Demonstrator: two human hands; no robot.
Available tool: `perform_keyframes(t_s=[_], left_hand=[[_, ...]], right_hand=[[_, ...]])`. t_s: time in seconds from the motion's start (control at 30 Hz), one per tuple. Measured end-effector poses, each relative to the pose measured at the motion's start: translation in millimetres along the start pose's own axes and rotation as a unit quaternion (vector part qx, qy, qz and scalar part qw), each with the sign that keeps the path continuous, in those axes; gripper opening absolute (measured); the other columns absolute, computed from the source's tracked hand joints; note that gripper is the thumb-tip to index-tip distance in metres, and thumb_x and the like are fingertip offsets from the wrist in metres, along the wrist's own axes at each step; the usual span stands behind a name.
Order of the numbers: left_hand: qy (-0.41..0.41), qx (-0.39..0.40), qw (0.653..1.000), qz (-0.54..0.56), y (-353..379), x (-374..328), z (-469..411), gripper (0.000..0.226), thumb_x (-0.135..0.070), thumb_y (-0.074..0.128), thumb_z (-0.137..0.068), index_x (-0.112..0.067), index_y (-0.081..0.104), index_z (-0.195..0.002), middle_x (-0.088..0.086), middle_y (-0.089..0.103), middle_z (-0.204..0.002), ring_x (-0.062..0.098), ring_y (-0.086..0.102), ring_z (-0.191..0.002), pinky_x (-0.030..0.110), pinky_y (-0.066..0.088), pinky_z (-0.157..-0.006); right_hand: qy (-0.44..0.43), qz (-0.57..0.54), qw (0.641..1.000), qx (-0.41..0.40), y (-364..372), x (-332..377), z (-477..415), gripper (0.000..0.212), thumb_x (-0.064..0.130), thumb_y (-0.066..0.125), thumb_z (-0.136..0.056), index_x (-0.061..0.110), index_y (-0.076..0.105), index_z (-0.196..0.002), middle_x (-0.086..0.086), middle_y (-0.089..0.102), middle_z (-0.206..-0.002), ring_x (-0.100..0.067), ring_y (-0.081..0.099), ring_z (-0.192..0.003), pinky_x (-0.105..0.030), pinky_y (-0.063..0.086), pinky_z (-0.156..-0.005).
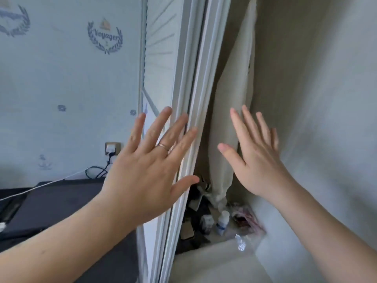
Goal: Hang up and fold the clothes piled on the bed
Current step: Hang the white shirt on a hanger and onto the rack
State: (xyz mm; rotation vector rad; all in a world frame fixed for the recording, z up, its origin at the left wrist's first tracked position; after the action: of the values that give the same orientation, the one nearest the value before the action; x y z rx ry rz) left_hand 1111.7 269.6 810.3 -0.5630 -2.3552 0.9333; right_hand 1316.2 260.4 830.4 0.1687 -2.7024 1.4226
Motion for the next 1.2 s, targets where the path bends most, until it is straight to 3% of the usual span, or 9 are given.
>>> perform_keyframes(t_s=[0.2, 0.43, 0.53, 0.63, 0.73, 0.9, 1.03, 1.2], left_hand=[[-0.126, 0.114, 0.984, 0.059, 38, 36, 172, 0.082, -0.069, 0.029, -0.094, -0.017, 0.033, -0.157, 0.009, 0.027, -0.164, 0.036, 0.014, -0.154, 0.063, 0.015, -0.118], [-0.288, 0.252, 0.92, 0.089, 31, 76, 396, 0.084, -0.072, 0.023, -0.093, -0.02, 0.027, -0.159, 0.004, 0.017, -0.167, 0.031, 0.004, -0.155, 0.061, 0.009, -0.121], [-0.384, 0.262, 0.878, 0.115, 5, 86, 486, 0.084, -0.075, 0.019, -0.093, -0.025, 0.024, -0.16, 0.001, 0.014, -0.168, 0.028, -0.001, -0.155, 0.057, 0.001, -0.122], [-0.47, 0.273, 0.828, 0.141, -25, 89, 575, 0.086, -0.081, 0.006, -0.089, -0.035, 0.007, -0.161, -0.007, -0.003, -0.169, 0.022, -0.018, -0.154, 0.051, -0.012, -0.121], [-0.52, 0.309, 0.787, 0.123, -56, 83, 667, 0.085, -0.08, 0.003, -0.086, -0.037, -0.004, -0.16, -0.008, -0.012, -0.167, 0.022, -0.024, -0.152, 0.055, -0.011, -0.122], [-0.611, 0.325, 0.717, 0.084, -116, 80, 781, 0.087, -0.082, 0.003, -0.087, -0.036, -0.001, -0.16, -0.005, -0.007, -0.168, 0.024, -0.02, -0.153, 0.053, -0.014, -0.121], [-0.695, 0.297, 0.654, 0.04, -155, 84, 849, 0.085, -0.08, 0.001, -0.085, -0.038, -0.006, -0.159, -0.007, -0.008, -0.169, 0.02, -0.026, -0.151, 0.05, -0.019, -0.12], [-0.786, 0.261, 0.561, 0.003, -189, 90, 920, 0.088, -0.081, 0.006, -0.083, -0.039, 0.001, -0.16, -0.006, -0.006, -0.169, 0.021, -0.023, -0.152, 0.049, -0.017, -0.12]], right_hand=[[-0.047, -0.092, 0.992, 0.072, 51, 106, 84, 0.079, 0.084, 0.005, -0.087, 0.049, -0.012, -0.155, 0.02, -0.019, -0.165, -0.011, -0.022, -0.152, -0.048, -0.01, -0.12], [-0.11, -0.13, 0.961, 0.22, 125, 265, 183, 0.075, 0.079, 0.007, -0.086, 0.052, -0.017, -0.152, 0.022, -0.024, -0.163, -0.006, -0.03, -0.148, -0.041, -0.016, -0.119], [-0.152, -0.148, 0.934, 0.286, 152, 339, 237, 0.078, 0.082, 0.004, -0.085, 0.051, -0.018, -0.153, 0.025, -0.028, -0.161, -0.008, -0.03, -0.148, -0.042, -0.018, -0.118], [-0.197, -0.166, 0.906, 0.335, 171, 415, 289, 0.081, 0.087, -0.006, -0.08, 0.051, -0.021, -0.151, 0.025, -0.029, -0.16, -0.01, -0.029, -0.149, -0.047, -0.015, -0.12], [-0.25, -0.185, 0.868, 0.387, 188, 491, 345, 0.079, 0.087, -0.005, -0.08, 0.052, -0.024, -0.149, 0.023, -0.029, -0.16, -0.012, -0.029, -0.15, -0.05, -0.013, -0.121], [-0.332, -0.194, 0.808, 0.447, 204, 605, 414, 0.082, 0.081, 0.003, -0.082, 0.047, -0.017, -0.154, 0.019, -0.024, -0.163, -0.013, -0.025, -0.151, -0.055, -0.007, -0.122], [-0.401, -0.196, 0.756, 0.478, 215, 685, 458, 0.084, 0.081, 0.002, -0.08, 0.046, -0.015, -0.155, 0.018, -0.023, -0.164, -0.011, -0.026, -0.15, -0.053, -0.012, -0.122], [-0.487, -0.157, 0.695, 0.505, 242, 763, 507, 0.085, 0.081, -0.002, -0.08, 0.045, -0.018, -0.155, 0.017, -0.025, -0.164, -0.012, -0.027, -0.15, -0.053, -0.013, -0.121]])
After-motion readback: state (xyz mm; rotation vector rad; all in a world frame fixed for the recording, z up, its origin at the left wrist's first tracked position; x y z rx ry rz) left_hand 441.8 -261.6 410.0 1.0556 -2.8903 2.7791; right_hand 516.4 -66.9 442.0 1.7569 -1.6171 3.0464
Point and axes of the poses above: each hand's wrist, its own z-axis away from the middle knuckle, its own y-axis out of the palm, x = y × z, the point moved 6 cm from there along -z, towards the middle knuckle
